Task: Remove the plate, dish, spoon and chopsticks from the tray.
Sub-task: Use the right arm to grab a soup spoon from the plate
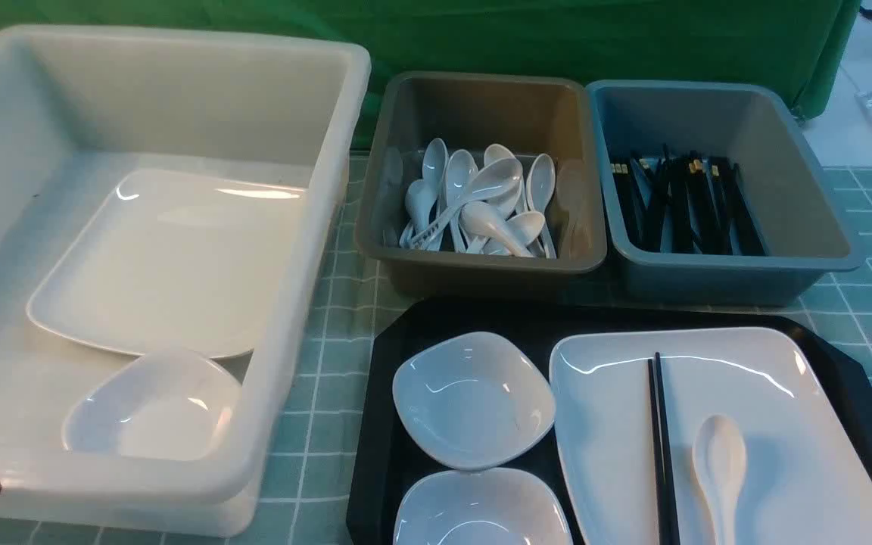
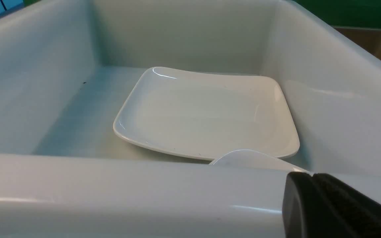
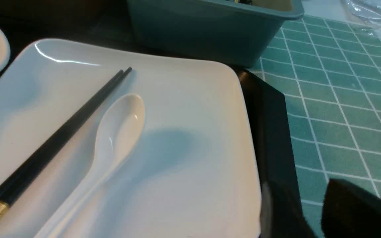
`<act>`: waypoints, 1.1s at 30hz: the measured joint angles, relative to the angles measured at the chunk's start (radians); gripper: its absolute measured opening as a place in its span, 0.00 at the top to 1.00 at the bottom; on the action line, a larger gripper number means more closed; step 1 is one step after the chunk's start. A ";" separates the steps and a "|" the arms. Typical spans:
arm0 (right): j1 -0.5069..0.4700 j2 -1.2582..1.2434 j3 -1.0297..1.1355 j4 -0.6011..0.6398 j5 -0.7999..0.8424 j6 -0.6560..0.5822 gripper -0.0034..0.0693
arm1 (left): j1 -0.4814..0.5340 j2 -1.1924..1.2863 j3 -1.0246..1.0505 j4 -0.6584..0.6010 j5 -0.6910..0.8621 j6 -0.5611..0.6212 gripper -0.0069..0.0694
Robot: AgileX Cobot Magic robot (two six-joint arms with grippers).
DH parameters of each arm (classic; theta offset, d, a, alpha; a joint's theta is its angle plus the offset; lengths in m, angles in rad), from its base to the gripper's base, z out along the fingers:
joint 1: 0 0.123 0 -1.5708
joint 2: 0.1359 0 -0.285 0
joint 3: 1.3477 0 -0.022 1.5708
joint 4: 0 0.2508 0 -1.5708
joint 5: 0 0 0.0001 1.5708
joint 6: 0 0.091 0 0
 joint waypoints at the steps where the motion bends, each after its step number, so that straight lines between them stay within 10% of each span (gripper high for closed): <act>1: 0.000 0.000 0.000 0.000 0.000 0.000 0.62 | 0.000 0.000 0.000 0.000 0.000 0.000 0.89; 11: 0.000 0.000 0.000 0.000 0.000 0.000 0.62 | 0.000 0.000 0.001 -0.024 -0.040 -0.015 0.89; 17: 0.000 0.000 0.000 0.000 0.000 0.000 0.62 | 0.000 0.000 0.001 -0.233 -0.294 -0.161 0.89; 33: 0.008 0.000 0.000 0.102 -0.113 0.113 0.62 | 0.000 0.000 -0.060 -0.222 -0.732 -0.344 0.89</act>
